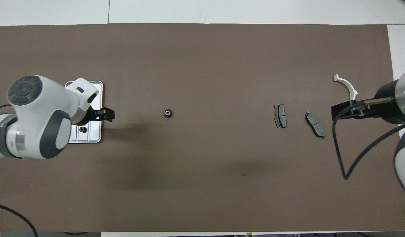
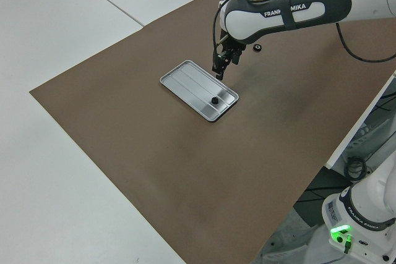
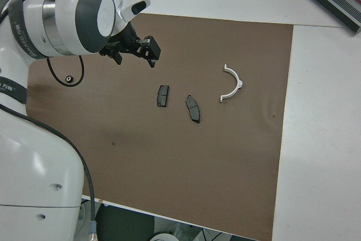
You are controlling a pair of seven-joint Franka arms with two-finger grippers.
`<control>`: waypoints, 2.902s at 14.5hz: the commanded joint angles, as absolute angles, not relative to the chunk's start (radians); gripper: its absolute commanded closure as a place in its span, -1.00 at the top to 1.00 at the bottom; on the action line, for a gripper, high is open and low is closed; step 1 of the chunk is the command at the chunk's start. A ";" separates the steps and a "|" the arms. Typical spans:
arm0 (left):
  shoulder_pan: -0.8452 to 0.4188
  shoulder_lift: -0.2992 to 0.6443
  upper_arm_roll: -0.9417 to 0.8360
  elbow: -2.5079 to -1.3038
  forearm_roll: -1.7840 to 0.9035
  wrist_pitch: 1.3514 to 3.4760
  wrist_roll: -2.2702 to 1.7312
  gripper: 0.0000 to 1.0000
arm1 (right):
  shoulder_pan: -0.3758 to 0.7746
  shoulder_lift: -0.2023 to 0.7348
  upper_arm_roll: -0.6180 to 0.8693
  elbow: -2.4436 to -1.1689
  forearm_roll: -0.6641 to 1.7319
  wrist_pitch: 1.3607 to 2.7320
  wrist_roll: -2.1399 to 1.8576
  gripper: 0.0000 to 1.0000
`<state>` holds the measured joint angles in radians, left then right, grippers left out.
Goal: Place bearing gear from tray to pile
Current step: 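Lower the gear onto the table center and open the left gripper, then grasp the gear with the right gripper while the left gripper withdraws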
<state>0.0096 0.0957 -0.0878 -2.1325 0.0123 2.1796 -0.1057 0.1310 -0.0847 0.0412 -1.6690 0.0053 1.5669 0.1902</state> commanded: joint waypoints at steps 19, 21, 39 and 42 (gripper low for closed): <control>0.115 0.127 -0.103 -2.289 0.011 2.410 -0.034 0.16 | 0.703 0.669 0.038 -1.329 -0.094 2.020 1.166 1.00; 0.115 0.127 -0.103 -2.289 0.011 2.405 -0.034 -0.24 | 0.710 0.708 0.038 -1.278 -0.094 2.016 1.166 1.00; 0.143 0.091 -0.101 -1.925 0.009 1.901 -0.034 -1.00 | 0.744 0.959 -0.005 -0.999 -0.130 1.979 1.186 0.92; 0.137 0.092 -0.101 -1.924 0.009 1.901 -0.051 -1.00 | 0.744 0.959 0.000 -1.000 -0.121 1.993 1.192 0.84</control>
